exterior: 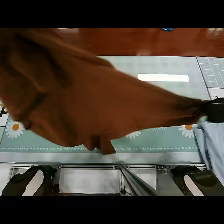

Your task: Fold the shirts.

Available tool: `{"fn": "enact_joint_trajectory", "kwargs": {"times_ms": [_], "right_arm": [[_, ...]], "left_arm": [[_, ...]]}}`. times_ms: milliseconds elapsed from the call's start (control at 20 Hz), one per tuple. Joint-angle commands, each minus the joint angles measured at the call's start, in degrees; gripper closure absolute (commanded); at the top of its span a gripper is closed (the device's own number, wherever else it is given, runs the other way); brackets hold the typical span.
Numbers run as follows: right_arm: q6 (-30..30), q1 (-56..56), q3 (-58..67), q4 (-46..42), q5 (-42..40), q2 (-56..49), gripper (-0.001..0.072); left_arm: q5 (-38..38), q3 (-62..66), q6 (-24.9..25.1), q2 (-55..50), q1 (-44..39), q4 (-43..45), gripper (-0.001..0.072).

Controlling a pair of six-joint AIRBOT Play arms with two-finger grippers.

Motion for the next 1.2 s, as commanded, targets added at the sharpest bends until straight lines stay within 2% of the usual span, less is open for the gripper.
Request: {"fn": "enact_joint_trajectory", "kwargs": {"times_ms": [0,150,250,350,400,450,500,550,600,750,800,950,1050,1100,1150], "right_arm": [[1.5,0.0,-16.0,2.7,-12.2,-3.1,0.0688],[0.7,0.0,-17.1,2.8,-20.6,-13.3,0.0688],[0.8,0.0,-17.1,3.0,-27.3,-21.0,0.0688],[1.1,0.0,-17.1,3.7,-33.4,-28.7,0.0688],[1.1,0.0,-16.9,4.0,-35.7,-31.9,0.0687],[1.1,-0.3,-16.1,4.7,-37.0,-35.3,0.0687],[1.1,-1.0,-14.8,5.8,-37.1,-38.3,0.0682],[1.0,-2.2,-13.0,7.6,-36.7,-41.0,0.0498],[-0.4,-3.7,-10.8,9.2,-35.0,-43.1,0.0293],[-3.1,-12.7,-0.7,9.1,-22.9,-44.5,0.0302],[-4.5,-16.7,1.8,9.0,-19.2,-43.4,0.0304],[-7.5,-28.5,0.8,9.1,-14.3,-37.8,0.0305],[-10.0,-35.0,-6.3,9.6,-15.5,-32.9,0.0305],[-11.7,-37.8,-11.5,11.4,-17.4,-30.4,0.0306],[-14.5,-39.9,-16.3,14.3,-18.5,-28.5,0.0306]], "left_arm": [[5.7,-10.1,3.4,-10.1,-3.3,-1.7,0.0689],[11.4,-5.6,3.4,-26.1,-6.4,-1.7,0.0689],[11.3,1.0,2.6,-37.4,-8.0,-1.7,0.0689],[9.1,7.0,-1.3,-46.4,-9.2,-1.7,0.0688],[7.8,8.9,-2.1,-49.5,-9.8,-1.7,0.0629],[7.1,9.7,-2.0,-51.5,-10.1,-1.7,0.0464],[4.5,9.8,-2.1,-52.7,-10.2,-1.6,0.02],[1.2,9.8,-1.7,-53.1,-9.8,0.7,0.0196],[-1.9,9.8,-3.0,-52.9,-9.0,4.5,0.0196],[-14.0,9.3,-4.0,-49.5,-4.7,16.2,0.0197],[-15.3,7.5,-3.9,-46.6,-2.9,18.8,0.0197],[-8.7,-5.8,-3.5,-33.8,2.9,19.2,0.0197],[-2.9,-19.6,-3.3,-24.0,6.9,18.3,0.0197],[-1.1,-27.2,-2.7,-19.1,9.0,15.6,0.0197],[0.0,-34.8,0.1,-14.6,11.0,11.2,0.0197]]}}
